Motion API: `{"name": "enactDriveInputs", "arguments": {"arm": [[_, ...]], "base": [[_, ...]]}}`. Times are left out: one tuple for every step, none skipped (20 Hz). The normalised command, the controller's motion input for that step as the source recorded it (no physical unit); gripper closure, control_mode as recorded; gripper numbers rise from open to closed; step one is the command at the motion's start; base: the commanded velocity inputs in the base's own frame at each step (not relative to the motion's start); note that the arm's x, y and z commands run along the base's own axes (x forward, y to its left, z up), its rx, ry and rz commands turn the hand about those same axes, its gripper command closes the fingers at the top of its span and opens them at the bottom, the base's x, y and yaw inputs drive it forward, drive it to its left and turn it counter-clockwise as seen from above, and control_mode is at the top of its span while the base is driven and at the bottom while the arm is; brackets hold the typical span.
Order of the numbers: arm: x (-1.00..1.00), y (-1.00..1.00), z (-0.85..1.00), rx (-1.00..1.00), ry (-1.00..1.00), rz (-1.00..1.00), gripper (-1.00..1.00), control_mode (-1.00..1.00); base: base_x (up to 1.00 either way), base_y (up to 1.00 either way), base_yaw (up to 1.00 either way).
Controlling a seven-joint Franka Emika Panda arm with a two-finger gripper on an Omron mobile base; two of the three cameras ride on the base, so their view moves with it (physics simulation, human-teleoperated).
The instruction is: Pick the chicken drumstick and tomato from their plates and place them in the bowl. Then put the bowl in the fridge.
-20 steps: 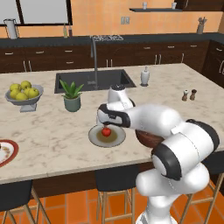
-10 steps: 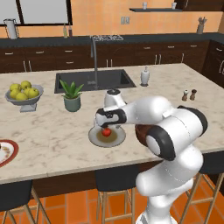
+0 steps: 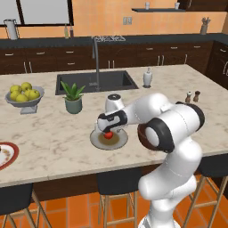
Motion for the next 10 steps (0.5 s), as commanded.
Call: {"name": "enactDriveInputs", "arguments": {"arm": [[0.18, 0.02, -0.19, 0.0, 0.0, 0.0, -1.0, -1.0], [0.19, 0.01, -0.16, 0.0, 0.0, 0.0, -1.0, -1.0], [0.26, 0.06, -0.19, 0.0, 0.0, 0.0, -1.0, -1.0], [0.29, 0.06, -0.21, 0.0, 0.0, 0.0, -1.0, -1.0], [0.32, 0.11, -0.23, 0.0, 0.0, 0.0, -1.0, -1.0], [0.34, 0.13, -0.24, 0.0, 0.0, 0.0, -1.0, -1.0], [0.26, 0.11, -0.14, 0.0, 0.0, 0.0, -1.0, -1.0], [0.09, 0.12, -0.1, 0.0, 0.0, 0.0, -1.0, -1.0], [0.07, 0.1, -0.12, 0.0, 0.0, 0.0, -1.0, -1.0], [0.06, 0.04, -0.12, 0.0, 0.0, 0.0, -1.0, -1.0]], "base": [[0.0, 0.0, 0.0], [0.0, 0.0, 0.0], [0.0, 0.0, 0.0], [0.0, 0.0, 0.0], [0.0, 0.0, 0.0], [0.0, 0.0, 0.0], [0.0, 0.0, 0.0], [0.0, 0.0, 0.0], [0.0, 0.0, 0.0], [0.0, 0.0, 0.0]]}}
